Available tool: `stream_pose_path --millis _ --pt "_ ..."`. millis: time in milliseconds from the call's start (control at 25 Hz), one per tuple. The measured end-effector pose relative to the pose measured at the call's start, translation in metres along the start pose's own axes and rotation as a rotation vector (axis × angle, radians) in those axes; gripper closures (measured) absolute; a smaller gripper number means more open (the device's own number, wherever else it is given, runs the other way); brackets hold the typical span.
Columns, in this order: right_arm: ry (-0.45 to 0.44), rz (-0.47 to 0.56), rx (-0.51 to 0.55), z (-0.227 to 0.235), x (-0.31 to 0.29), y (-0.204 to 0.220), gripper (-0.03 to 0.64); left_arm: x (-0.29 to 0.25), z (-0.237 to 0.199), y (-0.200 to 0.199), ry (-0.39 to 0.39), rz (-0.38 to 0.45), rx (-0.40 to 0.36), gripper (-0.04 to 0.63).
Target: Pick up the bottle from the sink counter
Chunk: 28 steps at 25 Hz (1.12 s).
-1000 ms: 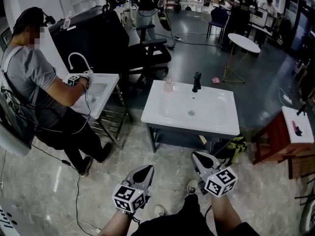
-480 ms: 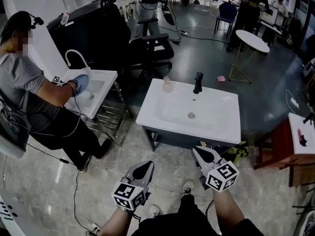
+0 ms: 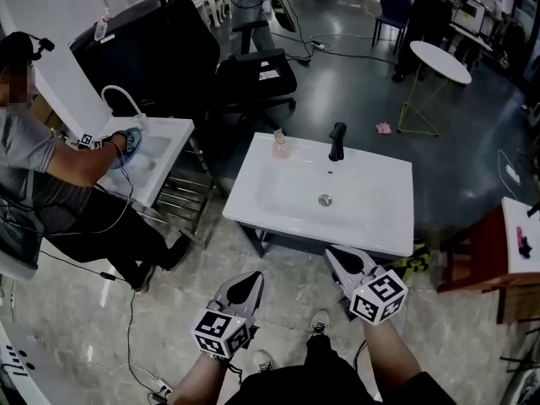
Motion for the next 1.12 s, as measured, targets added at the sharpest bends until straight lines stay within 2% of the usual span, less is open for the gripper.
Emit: stream_pose_path --millis 320,640,1120 --pt "-0.017 -0.010 0.006 0.045 -0.006 -0.010 0.617 -0.046 0.006 -0.008 -0.024 0.010 0.001 0.592" --pt "-0.057 -0.014 -0.004 0.085 -0.016 -0.022 0.617 -0.086 0.009 -0.020 -0.080 0.027 0.008 0.592" --pt "-0.121 -0.015 0.003 0.124 -0.010 -0.038 0.617 -0.119 0.034 -0.028 -0.155 0.033 0.007 0.592"
Point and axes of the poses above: the fingertips, and each gripper's own axes: x backward along the fingers, z to its right, y out of its underside, the point moved 3 cm from there along x, backward along the fingers
